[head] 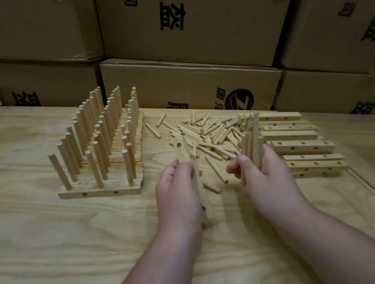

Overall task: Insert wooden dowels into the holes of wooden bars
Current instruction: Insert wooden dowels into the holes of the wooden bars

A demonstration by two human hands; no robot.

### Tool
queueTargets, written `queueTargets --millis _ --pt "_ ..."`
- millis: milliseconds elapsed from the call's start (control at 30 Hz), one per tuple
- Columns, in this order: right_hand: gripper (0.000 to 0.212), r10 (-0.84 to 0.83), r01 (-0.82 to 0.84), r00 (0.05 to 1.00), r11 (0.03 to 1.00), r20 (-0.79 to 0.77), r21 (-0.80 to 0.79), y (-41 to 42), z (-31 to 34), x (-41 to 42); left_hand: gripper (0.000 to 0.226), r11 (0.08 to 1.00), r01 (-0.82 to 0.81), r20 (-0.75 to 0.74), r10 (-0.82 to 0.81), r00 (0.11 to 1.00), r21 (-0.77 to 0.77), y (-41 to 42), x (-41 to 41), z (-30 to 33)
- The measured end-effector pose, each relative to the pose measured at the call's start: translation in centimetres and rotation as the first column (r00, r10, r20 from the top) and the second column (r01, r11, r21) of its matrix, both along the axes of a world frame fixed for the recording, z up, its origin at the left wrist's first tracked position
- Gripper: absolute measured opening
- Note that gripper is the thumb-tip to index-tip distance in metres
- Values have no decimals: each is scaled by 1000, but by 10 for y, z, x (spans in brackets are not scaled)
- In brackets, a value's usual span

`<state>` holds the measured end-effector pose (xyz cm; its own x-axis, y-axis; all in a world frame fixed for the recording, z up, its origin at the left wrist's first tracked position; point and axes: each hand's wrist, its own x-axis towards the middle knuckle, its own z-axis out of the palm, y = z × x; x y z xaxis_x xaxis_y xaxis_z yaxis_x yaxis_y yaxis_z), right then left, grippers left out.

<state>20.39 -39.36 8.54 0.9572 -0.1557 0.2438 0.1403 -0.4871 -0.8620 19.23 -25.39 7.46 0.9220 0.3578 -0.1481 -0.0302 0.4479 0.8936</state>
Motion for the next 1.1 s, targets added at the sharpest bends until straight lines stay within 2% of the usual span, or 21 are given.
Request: queueTargets --millis 100,300,400,467,567,700,833,967,1100 --pt "16 15 -13 1000 983 8 -182 -10 -17 -19 27 999 37 11 -37 999 0 0 -2 1" --pt "23 -62 72 996 983 64 -168 -17 -24 -18 26 974 46 11 -45 999 -222 6 2 -1" --pt "17 -39 48 999 958 36 -282 -21 -23 -10 27 947 41 13 -39 999 -319 8 3 1" --pt "20 -44 50 999 936 27 -349 -23 -22 -5 26 938 43 14 -41 999 -344 8 3 2" --pt "29 -74 91 995 954 68 -287 -24 -20 -4 25 942 47 12 -45 999 -333 6 3 3" --pt "37 -66 77 993 990 94 -121 -25 -16 -6 22 964 80 22 -77 997 -252 4 3 2" --pt "15 9 -5 988 1000 153 -31 -23 -14 -8 20 978 114 37 -109 993 -174 3 3 -1" --pt "32 112 -97 981 990 157 -102 -19 -16 -11 17 981 145 62 -138 989 -127 1 3 -3" --pt "14 123 -95 980 980 155 -178 -18 -20 -8 18 983 166 82 -159 984 -78 0 1 -2"
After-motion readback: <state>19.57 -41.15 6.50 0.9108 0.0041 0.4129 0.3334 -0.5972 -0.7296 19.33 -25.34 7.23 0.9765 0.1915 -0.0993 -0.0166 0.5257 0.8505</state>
